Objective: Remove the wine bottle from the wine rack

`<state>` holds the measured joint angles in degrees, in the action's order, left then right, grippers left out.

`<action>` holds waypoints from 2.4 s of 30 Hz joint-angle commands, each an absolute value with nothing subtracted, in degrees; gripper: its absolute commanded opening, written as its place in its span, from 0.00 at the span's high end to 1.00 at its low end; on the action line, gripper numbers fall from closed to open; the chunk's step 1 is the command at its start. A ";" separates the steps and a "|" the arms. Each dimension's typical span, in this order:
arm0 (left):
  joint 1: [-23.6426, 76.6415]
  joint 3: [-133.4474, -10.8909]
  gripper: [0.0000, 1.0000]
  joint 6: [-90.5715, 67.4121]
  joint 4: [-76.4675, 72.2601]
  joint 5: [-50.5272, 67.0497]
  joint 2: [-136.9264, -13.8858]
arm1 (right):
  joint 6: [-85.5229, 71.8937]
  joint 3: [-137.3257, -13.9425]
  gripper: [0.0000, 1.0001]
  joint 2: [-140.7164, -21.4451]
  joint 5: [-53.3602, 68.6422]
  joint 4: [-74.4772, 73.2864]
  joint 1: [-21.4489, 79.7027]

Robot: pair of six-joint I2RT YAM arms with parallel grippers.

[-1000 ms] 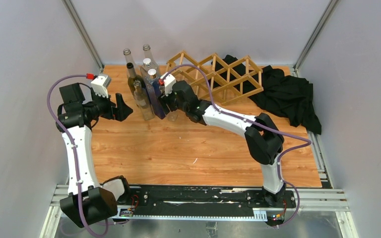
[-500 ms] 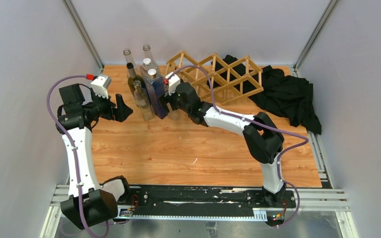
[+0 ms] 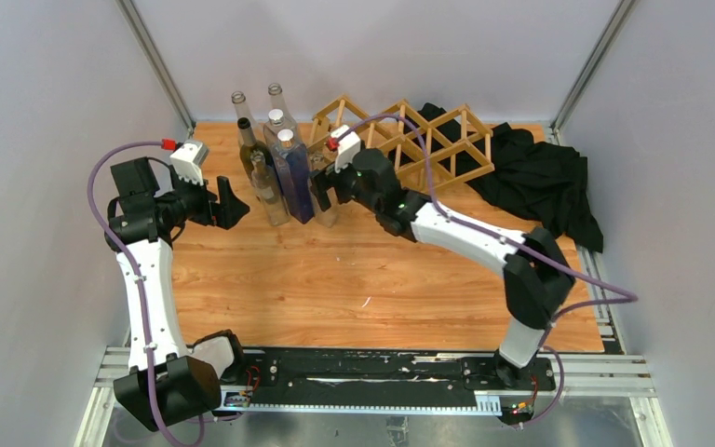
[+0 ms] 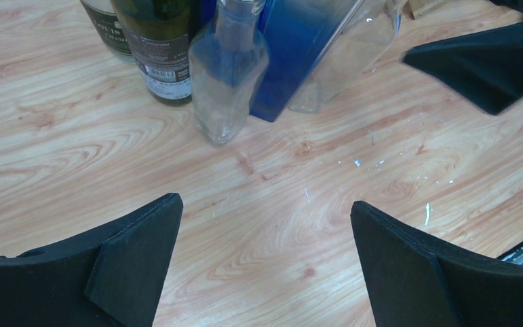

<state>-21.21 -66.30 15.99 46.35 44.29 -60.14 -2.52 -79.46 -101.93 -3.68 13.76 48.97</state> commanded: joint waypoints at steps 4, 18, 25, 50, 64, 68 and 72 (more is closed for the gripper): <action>-21.60 -65.38 0.00 15.12 42.86 44.65 -60.20 | -6.06 -72.84 0.03 -85.36 -4.81 6.02 47.63; -20.71 -49.11 0.00 9.54 16.97 38.58 -64.77 | -16.78 -49.70 0.02 -57.83 -21.38 -10.48 23.78; -12.98 -38.70 0.00 6.65 -4.58 30.02 -68.15 | -15.00 -38.03 0.01 -50.38 -41.07 -4.25 18.79; -0.89 -6.03 0.00 3.76 -73.88 9.22 -79.54 | 1.94 -14.24 0.27 -77.39 -36.58 55.13 7.88; -0.97 -10.35 0.00 3.26 -64.14 8.33 -78.98 | 4.94 -11.65 0.00 -81.98 -21.44 63.51 5.26; -0.94 -10.46 0.00 3.36 -63.21 8.27 -78.67 | 4.99 -11.67 0.00 -82.00 -21.41 63.46 5.27; -0.96 -10.43 0.00 3.25 -63.84 8.31 -78.82 | 4.99 -11.64 0.00 -81.99 -21.44 63.46 5.26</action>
<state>-1.04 -10.17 2.98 -62.04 9.43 -78.70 4.14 -12.27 -81.54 -21.85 60.90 5.72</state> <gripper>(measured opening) 0.997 0.999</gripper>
